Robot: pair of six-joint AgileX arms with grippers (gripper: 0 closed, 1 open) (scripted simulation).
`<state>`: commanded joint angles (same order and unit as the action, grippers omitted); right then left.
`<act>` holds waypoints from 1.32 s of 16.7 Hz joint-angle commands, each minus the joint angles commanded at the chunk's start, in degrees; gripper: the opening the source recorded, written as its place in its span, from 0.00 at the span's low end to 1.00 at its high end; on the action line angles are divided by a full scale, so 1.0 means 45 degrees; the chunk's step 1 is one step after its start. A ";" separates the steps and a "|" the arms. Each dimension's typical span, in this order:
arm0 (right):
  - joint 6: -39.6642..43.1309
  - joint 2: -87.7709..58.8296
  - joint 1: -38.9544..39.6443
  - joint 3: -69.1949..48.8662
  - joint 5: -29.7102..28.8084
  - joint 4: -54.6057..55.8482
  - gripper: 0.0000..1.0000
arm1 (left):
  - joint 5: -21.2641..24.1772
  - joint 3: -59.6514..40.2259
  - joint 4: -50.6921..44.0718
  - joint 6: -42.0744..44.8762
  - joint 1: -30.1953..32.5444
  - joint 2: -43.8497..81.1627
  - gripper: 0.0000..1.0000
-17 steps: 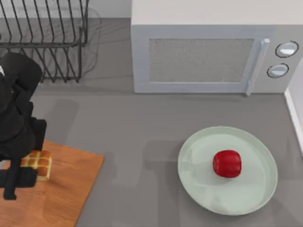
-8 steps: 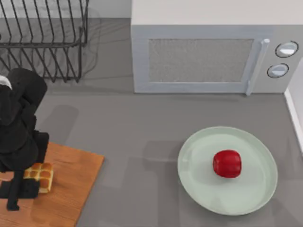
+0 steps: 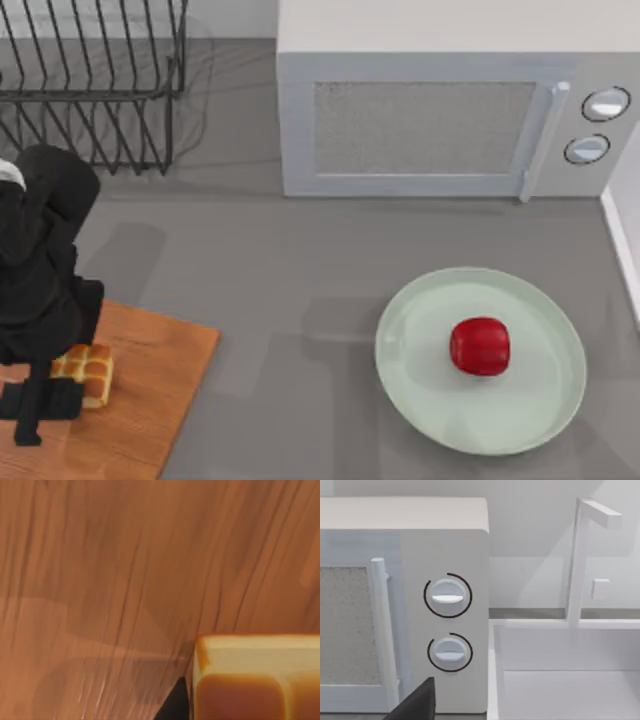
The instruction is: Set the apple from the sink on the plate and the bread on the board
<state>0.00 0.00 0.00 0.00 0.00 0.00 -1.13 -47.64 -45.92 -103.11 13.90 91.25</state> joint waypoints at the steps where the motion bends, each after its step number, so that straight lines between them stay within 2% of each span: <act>1: 0.0000 0.0000 0.0000 0.0000 0.0000 0.0000 1.00 | 0.0000 0.0000 0.0000 0.0000 0.0000 0.0000 0.53; 7: 0.0000 0.0000 0.0000 0.0000 0.0000 0.0000 1.00 | 0.0000 0.0000 0.0000 0.0000 0.0000 0.0000 0.98; 18: 0.0000 0.0000 0.0000 0.0000 0.0000 0.0000 1.00 | 0.0002 -0.0029 0.0056 0.0132 -0.0023 -0.0143 1.00; 22: 0.0000 0.0000 0.0000 0.0000 0.0000 0.0000 1.00 | 0.0024 0.0621 0.0854 0.1994 -0.0269 -0.1821 1.00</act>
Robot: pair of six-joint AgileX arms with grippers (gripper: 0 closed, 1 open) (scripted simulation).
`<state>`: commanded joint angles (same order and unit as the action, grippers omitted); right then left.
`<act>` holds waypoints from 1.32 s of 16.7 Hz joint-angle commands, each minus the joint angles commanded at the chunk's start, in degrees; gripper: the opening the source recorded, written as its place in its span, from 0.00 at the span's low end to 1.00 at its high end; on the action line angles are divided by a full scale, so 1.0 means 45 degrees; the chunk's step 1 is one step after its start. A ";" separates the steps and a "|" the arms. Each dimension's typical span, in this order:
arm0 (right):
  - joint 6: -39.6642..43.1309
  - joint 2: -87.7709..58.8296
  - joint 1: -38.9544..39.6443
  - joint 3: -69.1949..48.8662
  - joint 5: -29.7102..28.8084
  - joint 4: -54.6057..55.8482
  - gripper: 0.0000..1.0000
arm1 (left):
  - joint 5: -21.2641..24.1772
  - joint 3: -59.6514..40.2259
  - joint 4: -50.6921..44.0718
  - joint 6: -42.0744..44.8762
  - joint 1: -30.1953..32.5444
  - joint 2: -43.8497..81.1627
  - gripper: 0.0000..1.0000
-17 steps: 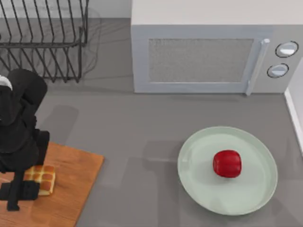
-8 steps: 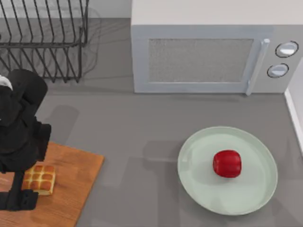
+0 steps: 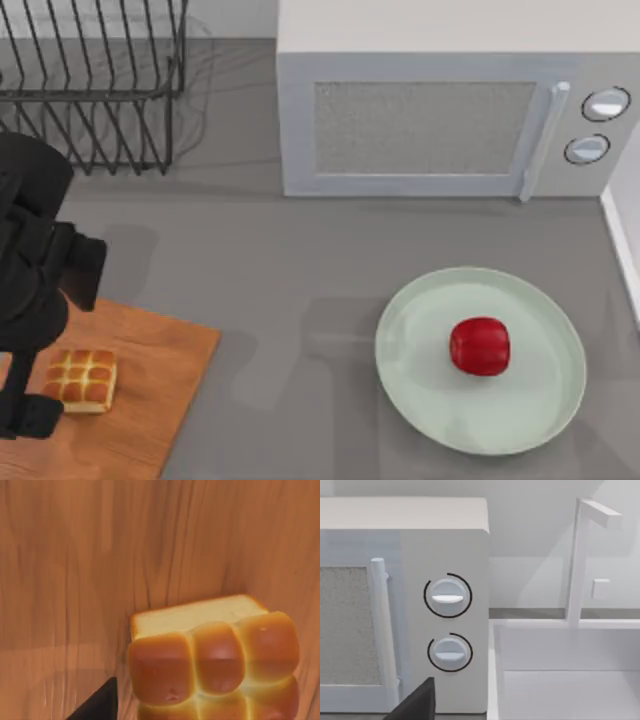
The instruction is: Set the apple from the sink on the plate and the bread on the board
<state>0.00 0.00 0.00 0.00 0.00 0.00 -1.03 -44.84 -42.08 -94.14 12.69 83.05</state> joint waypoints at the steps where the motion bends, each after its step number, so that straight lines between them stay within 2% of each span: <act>1: 0.0000 0.0000 0.0000 0.0000 0.0000 0.0000 1.00 | 0.0008 0.0348 0.0336 0.0798 -0.0103 -0.0663 1.00; 5: 0.0000 0.0000 0.0000 0.0000 0.0000 0.0000 1.00 | 0.0047 0.2226 0.2042 0.4947 -0.0622 -0.4135 1.00; 15: 0.0000 0.0000 0.0000 0.0000 0.0000 0.0000 1.00 | 0.0175 0.7916 0.7357 1.7053 -0.2212 -1.4862 1.00; 19: 0.0000 0.0000 0.0000 0.0000 0.0000 0.0000 1.00 | 0.0215 0.9459 0.8824 2.0040 -0.2650 -1.7592 1.00; 22: 0.0000 0.0000 0.0000 0.0000 0.0000 0.0000 1.00 | 0.0228 0.9951 0.9336 2.0897 -0.2815 -1.8432 1.00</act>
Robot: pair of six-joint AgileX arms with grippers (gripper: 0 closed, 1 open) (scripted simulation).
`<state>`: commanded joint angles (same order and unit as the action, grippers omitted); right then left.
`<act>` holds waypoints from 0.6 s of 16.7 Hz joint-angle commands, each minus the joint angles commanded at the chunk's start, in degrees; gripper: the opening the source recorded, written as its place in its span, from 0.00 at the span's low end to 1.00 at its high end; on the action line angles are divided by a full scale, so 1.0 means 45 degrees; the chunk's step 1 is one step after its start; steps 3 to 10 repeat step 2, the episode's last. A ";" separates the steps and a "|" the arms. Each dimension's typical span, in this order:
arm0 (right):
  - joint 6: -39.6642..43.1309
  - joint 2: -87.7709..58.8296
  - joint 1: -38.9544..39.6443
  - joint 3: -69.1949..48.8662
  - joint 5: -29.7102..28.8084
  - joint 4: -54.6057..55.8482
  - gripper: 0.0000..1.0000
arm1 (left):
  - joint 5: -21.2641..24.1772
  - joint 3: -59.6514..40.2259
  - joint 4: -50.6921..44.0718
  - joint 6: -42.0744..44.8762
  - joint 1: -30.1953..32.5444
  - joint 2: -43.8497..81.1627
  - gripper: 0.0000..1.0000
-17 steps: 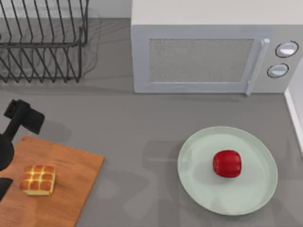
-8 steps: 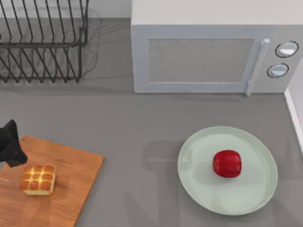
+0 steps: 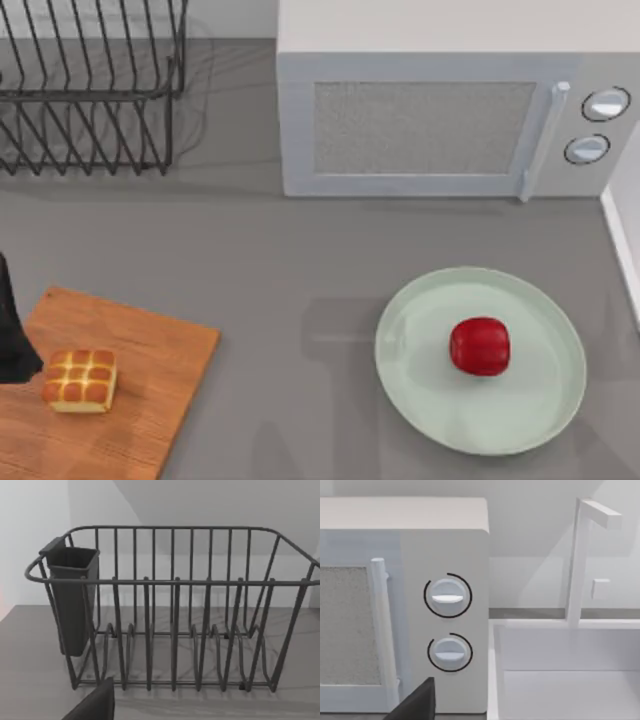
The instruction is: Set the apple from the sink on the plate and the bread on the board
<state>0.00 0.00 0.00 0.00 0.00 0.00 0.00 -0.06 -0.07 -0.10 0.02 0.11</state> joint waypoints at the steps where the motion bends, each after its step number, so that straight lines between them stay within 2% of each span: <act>1: 0.0000 0.0000 0.0000 0.0000 0.0000 0.0000 1.00 | 0.0000 0.0014 0.0015 0.0023 -0.0005 -0.0023 1.00; 10: 0.0000 0.0000 0.0000 0.0000 0.0000 0.0000 1.00 | 0.0000 0.0014 0.0015 0.0023 -0.0005 -0.0023 1.00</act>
